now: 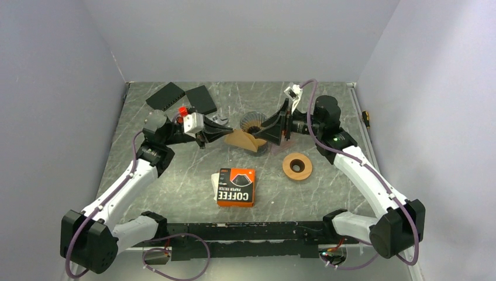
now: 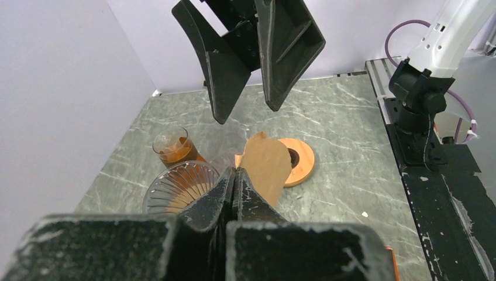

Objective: Place the coffee filter in the dripper

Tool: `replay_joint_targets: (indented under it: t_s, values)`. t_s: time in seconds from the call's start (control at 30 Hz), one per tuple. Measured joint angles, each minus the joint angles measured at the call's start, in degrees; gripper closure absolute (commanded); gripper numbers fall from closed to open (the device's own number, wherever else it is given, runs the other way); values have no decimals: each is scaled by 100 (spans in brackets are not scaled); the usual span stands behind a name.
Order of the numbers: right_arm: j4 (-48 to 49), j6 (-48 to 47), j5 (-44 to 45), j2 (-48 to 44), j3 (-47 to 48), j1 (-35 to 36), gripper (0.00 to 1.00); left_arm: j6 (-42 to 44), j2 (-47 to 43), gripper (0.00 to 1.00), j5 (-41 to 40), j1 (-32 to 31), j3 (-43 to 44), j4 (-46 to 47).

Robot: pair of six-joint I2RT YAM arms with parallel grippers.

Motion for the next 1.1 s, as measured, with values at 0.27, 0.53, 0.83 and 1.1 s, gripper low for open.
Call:
replay_joint_targets:
  t_s: [0.27, 0.53, 0.83, 1.1]
  values:
    - [57, -42, -22, -105, -229, 42, 40, -13, -59, 100, 37, -35, 2, 24]
    - [111, -46, -20, -96, -269, 131, 48, -11, -59, 100, 28, -103, 37, -87]
    - [173, -122, 37, 68, -269, 328, 57, -13, -59, 100, -22, -155, 37, -87]
    - [181, -164, 157, 149, -269, 422, 76, -15, -59, 100, -66, -197, 37, -87]
